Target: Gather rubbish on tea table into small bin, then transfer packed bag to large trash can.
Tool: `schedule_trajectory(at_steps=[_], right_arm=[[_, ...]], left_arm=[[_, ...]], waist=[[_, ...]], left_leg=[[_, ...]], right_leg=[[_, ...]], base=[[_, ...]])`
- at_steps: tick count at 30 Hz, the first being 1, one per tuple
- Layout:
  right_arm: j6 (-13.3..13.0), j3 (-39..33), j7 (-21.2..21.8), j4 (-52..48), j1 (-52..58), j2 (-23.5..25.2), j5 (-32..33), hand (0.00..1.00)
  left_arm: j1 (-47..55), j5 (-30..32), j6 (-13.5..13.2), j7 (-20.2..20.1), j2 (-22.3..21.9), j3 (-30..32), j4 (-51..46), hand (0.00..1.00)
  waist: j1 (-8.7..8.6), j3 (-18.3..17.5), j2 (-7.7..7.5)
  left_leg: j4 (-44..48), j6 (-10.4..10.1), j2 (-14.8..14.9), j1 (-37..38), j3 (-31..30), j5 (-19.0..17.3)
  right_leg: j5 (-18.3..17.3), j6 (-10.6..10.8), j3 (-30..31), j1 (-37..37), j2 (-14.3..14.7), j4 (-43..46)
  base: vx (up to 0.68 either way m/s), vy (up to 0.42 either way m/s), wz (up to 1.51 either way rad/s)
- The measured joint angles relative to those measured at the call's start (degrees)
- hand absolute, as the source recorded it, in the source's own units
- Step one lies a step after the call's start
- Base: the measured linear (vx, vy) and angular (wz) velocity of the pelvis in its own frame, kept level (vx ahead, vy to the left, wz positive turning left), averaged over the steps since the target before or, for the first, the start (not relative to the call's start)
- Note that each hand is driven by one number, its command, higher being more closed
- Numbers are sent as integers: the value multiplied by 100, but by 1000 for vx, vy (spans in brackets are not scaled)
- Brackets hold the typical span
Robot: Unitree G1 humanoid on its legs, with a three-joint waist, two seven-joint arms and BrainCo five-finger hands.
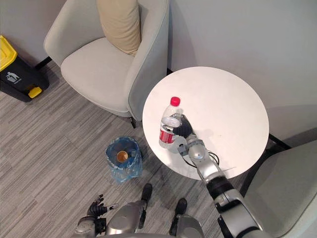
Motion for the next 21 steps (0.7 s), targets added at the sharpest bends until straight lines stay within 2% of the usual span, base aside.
schedule_trajectory(at_steps=[2,4,7,11,16,21], right_arm=[[0,-192,-1,-413,389,46,-2,100],[-17,-366,1,-1098,904,160,-9,100],[-27,-509,1,-1580,1337,296,-95,100],[-82,-583,-5,-1984,1754,347,-283,100],[-122,-687,5,-2274,1939,402,-473,100],[-131,-733,14,-2430,2154,425,-714,100]], left_arm=[[33,7,40,-1,2,7,1,0],[100,16,76,-6,4,115,14,0],[192,22,84,-6,25,117,13,0],[258,32,106,-11,60,114,82,0],[273,70,182,-23,54,110,94,0],[364,72,185,-28,53,104,128,0]], waist=[[-20,-5,-6],[-161,-15,-25],[-286,-80,-71],[-303,-317,-147],[-283,-478,-141],[-344,-565,-130]], left_leg=[[-34,0,9,101,41,0],[-42,0,17,134,81,0],[-73,0,37,224,158,0],[-151,-1,69,329,277,-2],[-152,1,69,402,350,-3],[-152,1,67,532,389,-7]], right_leg=[[0,0,52,68,3,0],[6,10,110,74,7,10],[9,15,187,100,17,18],[10,15,317,113,39,16],[17,26,396,146,33,21],[17,28,447,240,25,47]], base=[[-27,6,-11],[-49,8,-12],[-44,6,-14],[-23,-3,-17],[-25,1,-7],[-37,-5,-5]])
